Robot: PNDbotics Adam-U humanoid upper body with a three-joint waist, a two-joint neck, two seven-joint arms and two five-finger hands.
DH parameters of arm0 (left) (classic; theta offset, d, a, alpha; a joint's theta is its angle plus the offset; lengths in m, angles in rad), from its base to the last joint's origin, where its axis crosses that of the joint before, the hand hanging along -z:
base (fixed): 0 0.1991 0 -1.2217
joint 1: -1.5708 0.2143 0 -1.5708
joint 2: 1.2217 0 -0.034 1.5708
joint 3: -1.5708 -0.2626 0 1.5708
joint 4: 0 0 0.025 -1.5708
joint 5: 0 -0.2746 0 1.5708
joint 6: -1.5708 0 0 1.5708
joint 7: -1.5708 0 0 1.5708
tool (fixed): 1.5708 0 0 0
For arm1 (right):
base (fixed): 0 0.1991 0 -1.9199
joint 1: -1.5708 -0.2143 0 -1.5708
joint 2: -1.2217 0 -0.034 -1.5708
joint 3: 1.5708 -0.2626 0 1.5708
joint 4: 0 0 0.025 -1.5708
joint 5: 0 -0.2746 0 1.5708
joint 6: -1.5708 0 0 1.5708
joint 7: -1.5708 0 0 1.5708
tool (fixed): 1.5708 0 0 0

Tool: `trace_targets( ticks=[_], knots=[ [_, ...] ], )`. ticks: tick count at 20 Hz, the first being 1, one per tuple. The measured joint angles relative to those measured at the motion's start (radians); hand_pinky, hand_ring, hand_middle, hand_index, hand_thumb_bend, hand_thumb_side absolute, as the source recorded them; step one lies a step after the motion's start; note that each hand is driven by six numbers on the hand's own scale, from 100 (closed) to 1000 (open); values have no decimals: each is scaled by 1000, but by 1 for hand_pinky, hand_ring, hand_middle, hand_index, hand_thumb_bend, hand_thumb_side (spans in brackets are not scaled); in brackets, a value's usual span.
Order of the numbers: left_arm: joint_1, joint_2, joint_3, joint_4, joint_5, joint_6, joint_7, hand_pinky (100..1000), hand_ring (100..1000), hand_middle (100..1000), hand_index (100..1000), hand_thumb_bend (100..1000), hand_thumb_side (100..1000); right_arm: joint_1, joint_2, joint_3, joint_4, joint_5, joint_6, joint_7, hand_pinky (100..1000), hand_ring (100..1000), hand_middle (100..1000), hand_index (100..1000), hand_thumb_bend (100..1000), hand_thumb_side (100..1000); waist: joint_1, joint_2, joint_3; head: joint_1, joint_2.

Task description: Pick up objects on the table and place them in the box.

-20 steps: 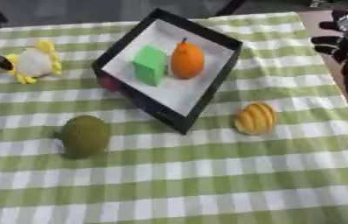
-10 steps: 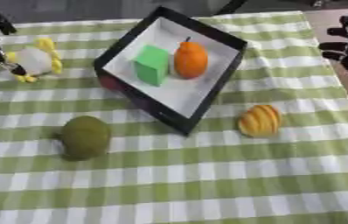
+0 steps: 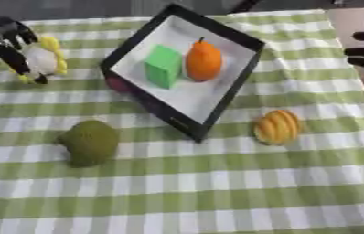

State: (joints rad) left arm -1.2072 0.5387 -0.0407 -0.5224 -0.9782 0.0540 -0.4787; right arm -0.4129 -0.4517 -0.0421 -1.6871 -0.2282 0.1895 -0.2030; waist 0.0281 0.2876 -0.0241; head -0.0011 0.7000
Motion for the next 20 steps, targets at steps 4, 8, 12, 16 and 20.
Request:
trace_targets(
  ticks=[4,8,12,16,20],
  knots=[
    [0,-11,8,12,-11,11,16,737,718,683,747,532,100,0,0,0,0,3,2,3,781,701,754,891,100,759,0,4,-3,7,-1],
    [0,-12,10,16,-12,17,23,693,641,582,656,468,100,0,0,1,0,4,3,4,781,701,754,891,100,760,0,4,-4,11,-1],
    [0,-19,9,16,-28,15,50,657,586,508,561,491,100,0,1,5,0,4,4,6,781,701,753,891,100,760,0,4,-4,14,-1],
    [0,-20,9,16,-42,6,78,648,577,498,546,497,100,0,1,6,0,4,3,7,781,702,753,891,100,759,0,4,-5,15,0],
    [0,-20,9,16,-44,2,83,646,580,503,550,503,100,1,1,6,0,4,3,8,781,702,754,892,100,757,0,4,-5,15,2]
  ],
)
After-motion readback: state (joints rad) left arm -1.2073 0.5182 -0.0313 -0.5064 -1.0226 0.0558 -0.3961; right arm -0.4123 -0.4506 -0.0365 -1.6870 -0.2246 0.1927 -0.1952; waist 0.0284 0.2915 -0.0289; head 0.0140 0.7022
